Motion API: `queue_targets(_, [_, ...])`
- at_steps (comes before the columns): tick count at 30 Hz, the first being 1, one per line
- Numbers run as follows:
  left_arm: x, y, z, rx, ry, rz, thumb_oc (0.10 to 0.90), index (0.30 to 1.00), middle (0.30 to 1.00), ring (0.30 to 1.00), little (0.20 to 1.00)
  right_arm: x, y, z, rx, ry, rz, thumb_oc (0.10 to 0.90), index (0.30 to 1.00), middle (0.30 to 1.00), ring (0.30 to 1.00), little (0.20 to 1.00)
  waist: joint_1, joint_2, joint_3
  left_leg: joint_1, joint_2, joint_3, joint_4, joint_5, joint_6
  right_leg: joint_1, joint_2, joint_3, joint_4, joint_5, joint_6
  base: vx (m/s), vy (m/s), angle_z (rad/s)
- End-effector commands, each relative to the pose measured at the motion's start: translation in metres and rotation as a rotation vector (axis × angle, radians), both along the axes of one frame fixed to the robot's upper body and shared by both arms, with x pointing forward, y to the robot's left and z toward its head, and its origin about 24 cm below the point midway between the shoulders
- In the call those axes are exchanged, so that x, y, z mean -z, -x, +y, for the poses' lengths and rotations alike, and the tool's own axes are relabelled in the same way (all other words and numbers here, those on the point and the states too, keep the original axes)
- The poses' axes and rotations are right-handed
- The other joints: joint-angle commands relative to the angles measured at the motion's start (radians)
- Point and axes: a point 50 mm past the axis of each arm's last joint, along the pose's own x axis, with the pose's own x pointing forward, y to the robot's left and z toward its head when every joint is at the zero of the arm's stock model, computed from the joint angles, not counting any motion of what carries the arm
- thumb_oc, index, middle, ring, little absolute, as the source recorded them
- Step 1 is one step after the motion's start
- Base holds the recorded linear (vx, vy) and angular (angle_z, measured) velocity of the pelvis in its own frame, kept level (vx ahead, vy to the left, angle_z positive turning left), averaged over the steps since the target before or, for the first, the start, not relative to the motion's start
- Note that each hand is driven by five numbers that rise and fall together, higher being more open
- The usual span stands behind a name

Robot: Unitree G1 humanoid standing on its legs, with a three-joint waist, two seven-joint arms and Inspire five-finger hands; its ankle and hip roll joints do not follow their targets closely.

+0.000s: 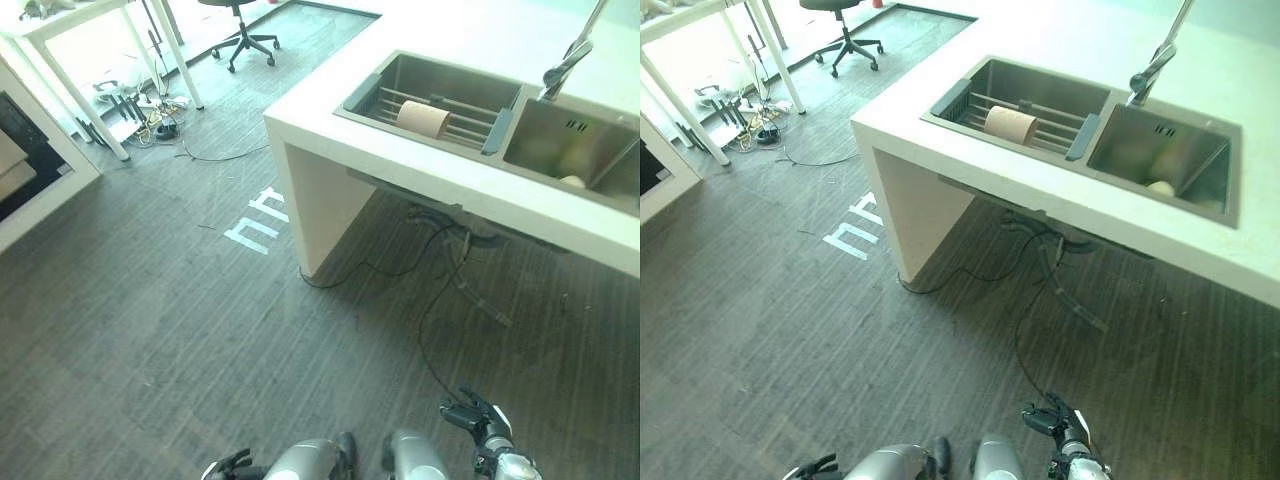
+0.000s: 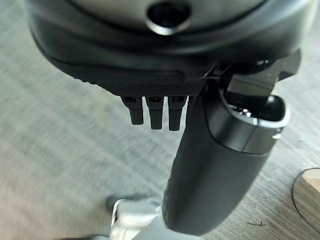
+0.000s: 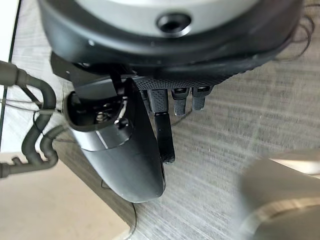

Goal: Place the dishes in the dishwasher.

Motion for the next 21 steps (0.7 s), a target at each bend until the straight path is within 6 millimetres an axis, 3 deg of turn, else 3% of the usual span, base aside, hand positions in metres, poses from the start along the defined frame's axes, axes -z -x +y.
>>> queue_targets(1, [0.000,0.015,0.008,-0.058,-0.016,0.001,0.800,0.900,0.900,0.900,0.900,-0.028,-0.027,-0.024,-0.004,0.094,-0.177,0.800,0.900,0.900,0.900,0.900,0.026,0.002,-0.002,0.003,0.099,-0.044,0.002,-0.109,-0.056,0.134,0.030,0.020,-0.477,0.199,0.069,0.14,-0.390,-0.43])
queue_targets(3, [0.001,0.017,0.007,-0.087,-0.009,0.011,0.800,0.900,0.900,0.900,0.900,-0.025,-0.025,-0.022,-0.028,0.100,-0.151,0.800,0.900,0.900,0.900,0.900,0.023,-0.007,-0.001,0.024,0.118,-0.019,0.002,-0.142,-0.067,0.083,-0.001,0.039,-0.505,0.241,0.099,0.31,-0.598,-0.51])
queue_targets(4, [0.003,0.022,0.003,-0.106,-0.022,0.041,0.800,0.900,0.900,0.900,0.900,-0.018,-0.019,-0.020,-0.028,0.080,-0.117,0.800,0.900,0.900,0.900,0.900,0.017,-0.033,-0.019,0.040,0.157,-0.006,0.002,-0.153,-0.100,0.087,0.028,0.045,-0.505,0.174,0.105,0.41,-0.763,-0.67])
queue_targets(7, [0.005,0.023,-0.003,-0.136,-0.012,0.057,0.800,0.900,0.900,0.900,0.900,-0.016,-0.016,-0.018,-0.061,0.096,-0.094,0.800,0.900,0.900,0.900,0.900,0.005,-0.047,-0.032,0.072,0.196,0.007,0.002,-0.151,-0.129,0.112,0.067,0.056,-0.505,0.127,0.067,0.37,-0.638,-0.47])
queue_targets(8, [0.005,0.021,-0.005,-0.131,-0.014,0.049,0.800,0.900,0.900,0.900,0.900,-0.014,-0.013,-0.019,-0.072,0.104,-0.077,0.800,0.900,0.900,0.900,0.900,0.003,-0.060,-0.035,0.081,0.208,0.023,0.002,-0.129,-0.136,0.124,0.074,0.065,-0.505,0.112,0.047,0.27,-0.428,-0.13])
queue_targets(10, [0.005,0.015,-0.008,-0.135,-0.011,0.018,0.800,0.900,0.900,0.900,0.900,-0.013,-0.009,-0.023,-0.066,0.105,-0.062,0.800,0.900,0.900,0.900,0.900,0.012,-0.094,-0.017,0.065,0.210,0.055,0.061,-0.023,-0.139,0.164,0.074,0.086,-0.505,0.085,0.018,0.23,-0.463,-0.19])
queue_targets(12, [0.003,0.006,-0.010,-0.123,-0.013,-0.008,0.800,0.900,0.900,0.900,0.900,-0.013,-0.003,-0.027,-0.070,0.119,-0.043,0.800,0.900,0.900,0.900,0.900,0.009,-0.090,0.005,-0.026,0.230,0.080,0.208,0.006,-0.154,0.206,0.086,0.061,-0.505,0.061,-0.002,0.14,-0.318,-0.07])
queue_targets(13, [0.003,0.005,-0.012,-0.121,-0.014,-0.012,0.800,0.900,0.900,0.900,0.900,-0.012,-0.001,-0.028,-0.065,0.122,-0.033,0.800,0.900,0.900,0.900,0.900,0.013,-0.081,0.011,-0.048,0.196,0.068,0.221,-0.008,-0.152,0.217,0.094,0.056,-0.505,0.055,-0.003,0.11,-0.130,0.03])
queue_targets(14, [0.003,0.006,-0.012,-0.125,-0.020,-0.015,0.800,0.900,0.900,0.900,0.900,-0.010,0.001,-0.028,-0.068,0.120,-0.017,0.800,0.900,0.900,0.900,0.900,0.020,-0.079,0.010,-0.060,0.150,0.057,0.178,-0.007,-0.140,0.214,0.100,0.061,-0.505,0.060,-0.003,0.16,-0.082,-0.05])
queue_targets(15, [0.003,0.006,-0.011,-0.132,-0.025,-0.018,0.800,0.900,0.900,0.900,0.900,-0.008,0.004,-0.027,-0.075,0.116,-0.003,0.800,0.900,0.900,0.900,0.900,0.020,-0.078,0.009,-0.043,0.146,0.054,0.125,-0.009,-0.137,0.221,0.107,0.062,-0.505,0.054,-0.002,0.19,-0.070,-0.21])
queue_targets(17, [0.001,-0.001,-0.007,-0.151,-0.028,-0.042,0.800,0.900,0.900,0.900,0.900,-0.002,0.014,-0.026,-0.062,0.102,0.060,0.800,0.900,0.900,0.900,0.900,0.013,-0.065,0.006,-0.037,0.167,0.020,0.002,0.011,-0.162,0.244,0.139,0.057,-0.505,0.032,-0.008,0.23,0.036,-0.32])
queue_targets(21, [0.000,-0.005,-0.008,-0.174,-0.028,-0.055,0.800,0.900,0.900,0.900,0.900,0.007,0.029,-0.024,-0.044,0.088,0.143,0.800,0.900,0.900,0.900,0.900,0.011,-0.053,-0.006,-0.126,0.215,-0.040,0.002,0.051,-0.201,0.271,0.158,0.080,-0.505,0.006,-0.011,0.16,0.163,-0.30])
